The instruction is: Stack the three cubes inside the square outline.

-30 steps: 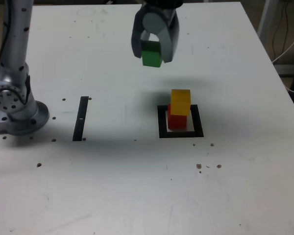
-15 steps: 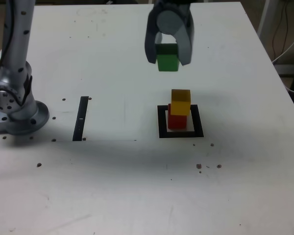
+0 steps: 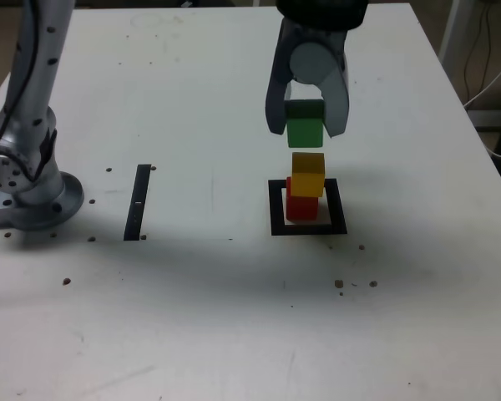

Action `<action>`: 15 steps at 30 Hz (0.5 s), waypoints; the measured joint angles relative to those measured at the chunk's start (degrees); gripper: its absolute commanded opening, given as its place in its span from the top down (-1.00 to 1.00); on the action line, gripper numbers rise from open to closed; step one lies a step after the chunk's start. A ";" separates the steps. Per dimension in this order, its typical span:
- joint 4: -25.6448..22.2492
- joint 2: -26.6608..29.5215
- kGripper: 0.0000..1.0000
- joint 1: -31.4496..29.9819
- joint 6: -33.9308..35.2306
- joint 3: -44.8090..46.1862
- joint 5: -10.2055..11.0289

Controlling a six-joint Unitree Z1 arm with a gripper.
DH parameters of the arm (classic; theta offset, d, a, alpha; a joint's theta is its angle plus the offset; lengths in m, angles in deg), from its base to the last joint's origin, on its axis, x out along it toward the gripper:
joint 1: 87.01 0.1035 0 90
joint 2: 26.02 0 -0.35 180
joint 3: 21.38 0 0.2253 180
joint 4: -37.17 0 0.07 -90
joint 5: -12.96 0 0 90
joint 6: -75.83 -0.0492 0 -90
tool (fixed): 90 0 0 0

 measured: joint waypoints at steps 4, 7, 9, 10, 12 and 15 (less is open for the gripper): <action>0.06 -0.98 0.25 0.00 0.00 -0.05 0.00; 0.13 -1.38 0.25 0.00 0.00 -0.05 0.00; 0.18 -1.76 0.25 0.00 0.00 0.01 0.01; 0.22 -1.93 0.25 0.00 0.00 0.08 0.02; 0.34 -2.16 0.25 0.00 0.00 0.24 0.18; 0.39 -2.35 0.25 0.00 0.00 0.28 0.47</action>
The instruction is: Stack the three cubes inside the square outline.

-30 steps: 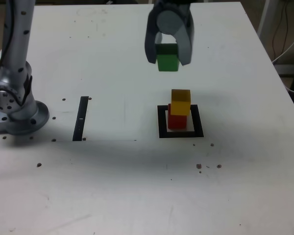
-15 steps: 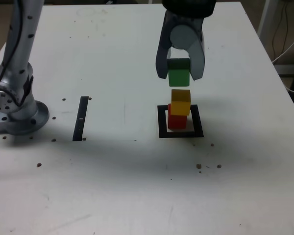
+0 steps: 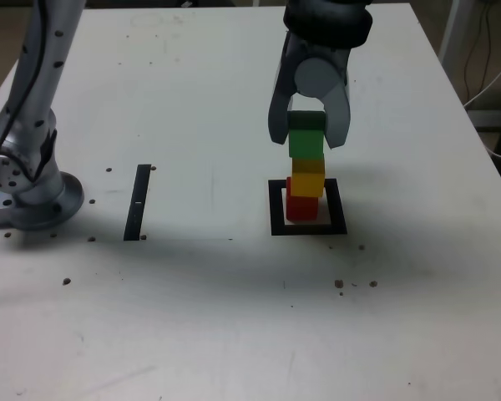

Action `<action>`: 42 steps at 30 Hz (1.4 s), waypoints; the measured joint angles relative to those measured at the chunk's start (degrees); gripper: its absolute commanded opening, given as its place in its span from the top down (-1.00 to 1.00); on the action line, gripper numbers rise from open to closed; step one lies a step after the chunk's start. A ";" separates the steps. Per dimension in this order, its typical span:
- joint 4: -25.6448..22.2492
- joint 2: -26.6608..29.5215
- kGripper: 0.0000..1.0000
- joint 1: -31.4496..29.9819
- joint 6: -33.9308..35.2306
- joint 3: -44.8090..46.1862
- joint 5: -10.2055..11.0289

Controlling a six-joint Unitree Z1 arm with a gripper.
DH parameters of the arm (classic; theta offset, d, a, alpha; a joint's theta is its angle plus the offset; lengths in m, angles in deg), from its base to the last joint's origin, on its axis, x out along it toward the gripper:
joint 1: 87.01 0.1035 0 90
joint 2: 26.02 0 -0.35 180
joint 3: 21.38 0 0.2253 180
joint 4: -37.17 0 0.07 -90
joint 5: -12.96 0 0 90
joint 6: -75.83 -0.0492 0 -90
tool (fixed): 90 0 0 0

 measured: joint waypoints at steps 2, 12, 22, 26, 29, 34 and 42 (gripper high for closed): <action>0.08 -0.26 0.25 0.00 0.00 0.12 0.10; 0.61 -1.58 0.25 0.00 0.00 0.61 0.19; 1.10 -2.01 -0.11 0.00 -0.06 1.24 0.21; 1.52 -2.04 -0.62 0.00 -0.54 1.93 0.09; 1.77 -2.04 -0.73 0.02 -1.11 2.47 -0.27; 1.97 -2.05 -0.73 0.08 -1.33 2.55 -0.39; 2.03 -2.05 -0.74 0.08 -1.36 2.53 -0.40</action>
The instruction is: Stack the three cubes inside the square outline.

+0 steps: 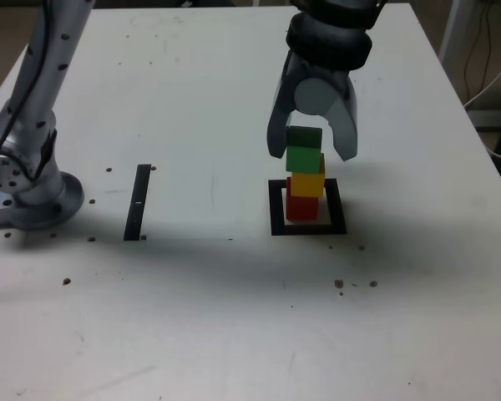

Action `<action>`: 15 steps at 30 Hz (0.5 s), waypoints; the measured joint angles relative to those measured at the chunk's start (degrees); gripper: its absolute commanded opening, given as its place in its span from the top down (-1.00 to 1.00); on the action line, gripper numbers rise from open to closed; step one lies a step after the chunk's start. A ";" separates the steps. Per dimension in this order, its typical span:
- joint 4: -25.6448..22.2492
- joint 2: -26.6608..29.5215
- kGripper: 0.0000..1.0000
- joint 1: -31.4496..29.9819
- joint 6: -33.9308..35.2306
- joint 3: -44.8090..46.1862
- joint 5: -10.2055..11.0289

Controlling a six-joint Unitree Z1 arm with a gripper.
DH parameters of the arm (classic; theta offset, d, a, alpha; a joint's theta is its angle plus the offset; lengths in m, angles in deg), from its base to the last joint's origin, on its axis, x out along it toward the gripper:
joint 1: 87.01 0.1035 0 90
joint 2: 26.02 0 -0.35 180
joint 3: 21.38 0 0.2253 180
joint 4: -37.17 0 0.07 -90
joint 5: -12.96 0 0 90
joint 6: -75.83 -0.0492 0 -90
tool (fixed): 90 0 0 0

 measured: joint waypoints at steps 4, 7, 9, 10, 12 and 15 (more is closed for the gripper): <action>-0.05 0.01 -0.78 0.07 -0.04 -0.03 -0.15; -0.13 0.39 -0.83 0.17 -0.05 0.55 -0.18; -0.16 1.40 -0.86 0.24 -0.05 1.09 0.04; -0.19 2.11 -0.86 0.26 -0.05 1.26 0.24; -0.35 3.86 -0.87 0.28 -0.05 1.40 0.78; -0.61 6.27 -0.88 0.29 -0.05 1.41 1.55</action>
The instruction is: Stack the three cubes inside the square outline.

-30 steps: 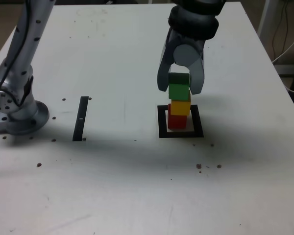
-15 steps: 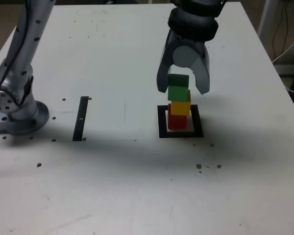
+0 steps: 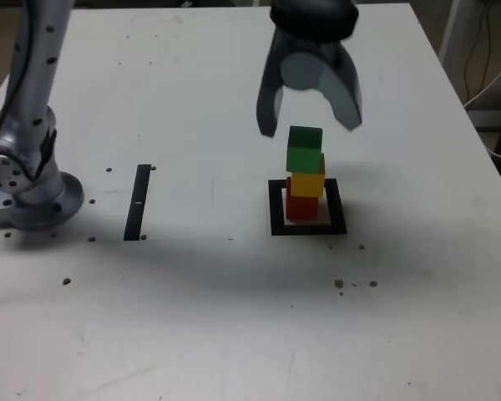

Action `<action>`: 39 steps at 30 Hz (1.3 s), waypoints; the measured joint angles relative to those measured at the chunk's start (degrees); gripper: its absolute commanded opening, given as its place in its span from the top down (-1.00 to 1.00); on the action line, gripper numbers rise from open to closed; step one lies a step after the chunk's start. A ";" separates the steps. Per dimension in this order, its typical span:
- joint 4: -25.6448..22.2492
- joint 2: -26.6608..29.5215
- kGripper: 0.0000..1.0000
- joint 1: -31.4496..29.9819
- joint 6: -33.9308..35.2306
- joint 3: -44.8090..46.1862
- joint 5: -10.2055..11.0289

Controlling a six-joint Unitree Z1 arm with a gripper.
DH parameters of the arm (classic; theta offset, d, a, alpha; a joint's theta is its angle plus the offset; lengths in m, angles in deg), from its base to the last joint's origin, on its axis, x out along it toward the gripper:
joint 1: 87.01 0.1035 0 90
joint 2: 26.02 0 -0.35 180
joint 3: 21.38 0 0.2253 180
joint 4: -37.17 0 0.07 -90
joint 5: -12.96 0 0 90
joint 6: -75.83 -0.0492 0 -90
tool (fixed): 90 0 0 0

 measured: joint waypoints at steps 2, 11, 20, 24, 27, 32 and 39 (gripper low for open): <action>-0.26 1.34 -0.88 0.00 0.06 0.05 0.45; -0.57 4.31 -0.88 0.01 0.26 1.45 0.79; 0.14 11.19 -0.88 0.32 1.54 11.35 1.93; 1.73 14.73 -0.88 1.08 2.53 18.99 2.38; 4.05 17.74 -0.88 1.38 3.35 24.80 2.38; 9.23 22.40 -0.88 2.65 3.82 34.45 2.35; 15.40 27.73 -0.88 3.75 4.51 47.63 2.38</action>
